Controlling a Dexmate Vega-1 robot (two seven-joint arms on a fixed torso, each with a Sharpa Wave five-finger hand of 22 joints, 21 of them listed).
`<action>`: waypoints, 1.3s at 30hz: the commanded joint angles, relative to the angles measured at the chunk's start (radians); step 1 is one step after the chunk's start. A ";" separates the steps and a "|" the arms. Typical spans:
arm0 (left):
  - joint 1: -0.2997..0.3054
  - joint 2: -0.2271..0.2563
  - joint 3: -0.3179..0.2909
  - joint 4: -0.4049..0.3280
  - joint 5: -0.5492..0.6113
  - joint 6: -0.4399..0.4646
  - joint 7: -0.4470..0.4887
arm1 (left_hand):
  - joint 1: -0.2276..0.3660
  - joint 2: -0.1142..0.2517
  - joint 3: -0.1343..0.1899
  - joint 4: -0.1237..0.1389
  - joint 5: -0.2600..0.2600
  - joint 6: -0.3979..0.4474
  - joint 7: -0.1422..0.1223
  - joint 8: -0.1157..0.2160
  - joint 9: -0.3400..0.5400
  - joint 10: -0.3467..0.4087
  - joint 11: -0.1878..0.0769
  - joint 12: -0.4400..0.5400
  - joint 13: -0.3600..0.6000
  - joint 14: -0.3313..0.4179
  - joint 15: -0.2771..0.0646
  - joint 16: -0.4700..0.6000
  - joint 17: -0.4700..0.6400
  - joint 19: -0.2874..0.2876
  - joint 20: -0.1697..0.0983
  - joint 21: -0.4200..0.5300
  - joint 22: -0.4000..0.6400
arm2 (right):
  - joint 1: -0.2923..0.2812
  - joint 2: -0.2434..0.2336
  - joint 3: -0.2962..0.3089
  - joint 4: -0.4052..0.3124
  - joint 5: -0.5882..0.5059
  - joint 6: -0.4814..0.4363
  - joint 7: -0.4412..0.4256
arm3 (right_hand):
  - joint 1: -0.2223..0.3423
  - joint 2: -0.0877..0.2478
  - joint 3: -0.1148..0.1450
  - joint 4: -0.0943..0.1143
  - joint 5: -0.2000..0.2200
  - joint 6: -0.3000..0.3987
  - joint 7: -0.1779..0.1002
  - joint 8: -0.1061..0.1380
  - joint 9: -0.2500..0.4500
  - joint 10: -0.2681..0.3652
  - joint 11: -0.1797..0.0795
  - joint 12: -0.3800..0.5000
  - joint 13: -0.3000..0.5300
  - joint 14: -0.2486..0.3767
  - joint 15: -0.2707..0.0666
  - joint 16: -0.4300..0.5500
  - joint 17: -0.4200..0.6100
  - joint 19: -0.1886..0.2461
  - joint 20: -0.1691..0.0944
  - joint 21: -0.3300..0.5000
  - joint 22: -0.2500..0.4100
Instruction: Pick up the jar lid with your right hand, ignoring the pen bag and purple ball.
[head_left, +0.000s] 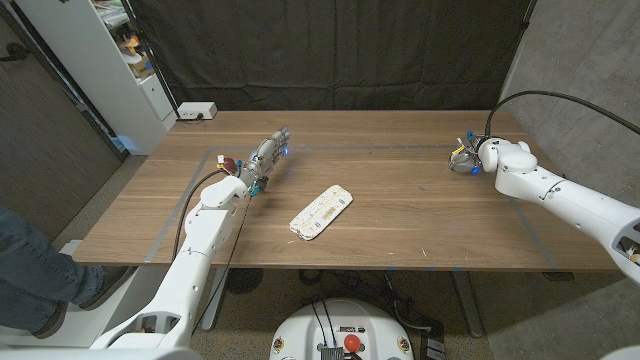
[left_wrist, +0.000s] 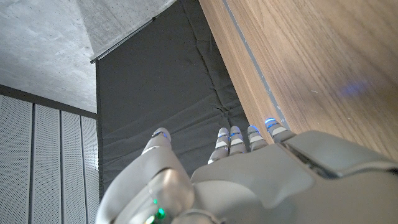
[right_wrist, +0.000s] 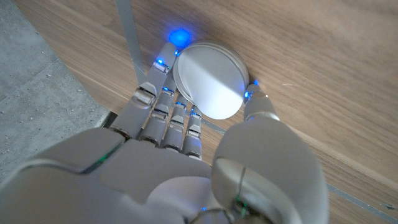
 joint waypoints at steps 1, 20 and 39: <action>0.006 0.001 0.004 -0.015 0.003 0.005 0.003 | 0.000 0.011 0.005 -0.005 -0.001 0.002 0.004 0.003 0.005 0.000 0.004 0.001 0.004 -0.008 0.000 0.004 0.005 -0.008 0.004 0.001 0.005 | -0.003 -0.010 0.012 -0.019 0.001 0.001 0.011 | 0.024 0.025 0.003 0.006 -0.005 0.004 0.002 0.003 0.001 0.004 -0.004 -0.004 0.002 0.015 -0.038 0.004 0.004 -0.003 0.007 0.000 0.003; 0.015 0.004 0.007 -0.033 0.002 0.010 -0.002 | 0.000 0.012 0.004 -0.006 -0.001 0.002 0.004 0.003 0.005 0.001 0.004 0.001 0.004 -0.009 -0.002 0.004 0.005 -0.008 0.003 0.001 0.005 | -0.041 -0.047 0.059 -0.102 0.014 -0.008 0.001 | 0.028 0.025 0.000 0.008 -0.014 0.003 0.005 -0.002 0.002 0.008 -0.003 -0.007 0.003 0.014 -0.040 0.000 0.005 -0.005 0.008 -0.002 0.003; 0.016 0.003 0.006 -0.031 -0.007 -0.010 -0.014 | 0.000 0.013 0.004 -0.008 0.000 0.002 0.004 0.003 0.005 0.001 0.004 0.001 0.004 -0.009 -0.002 0.004 0.004 -0.009 0.004 0.001 0.005 | -0.089 -0.095 0.116 -0.211 0.020 -0.057 0.016 | 0.028 0.024 -0.003 0.010 -0.021 0.006 0.007 -0.005 0.002 0.010 -0.002 -0.010 0.003 0.016 -0.040 -0.004 0.006 -0.004 0.008 -0.003 0.003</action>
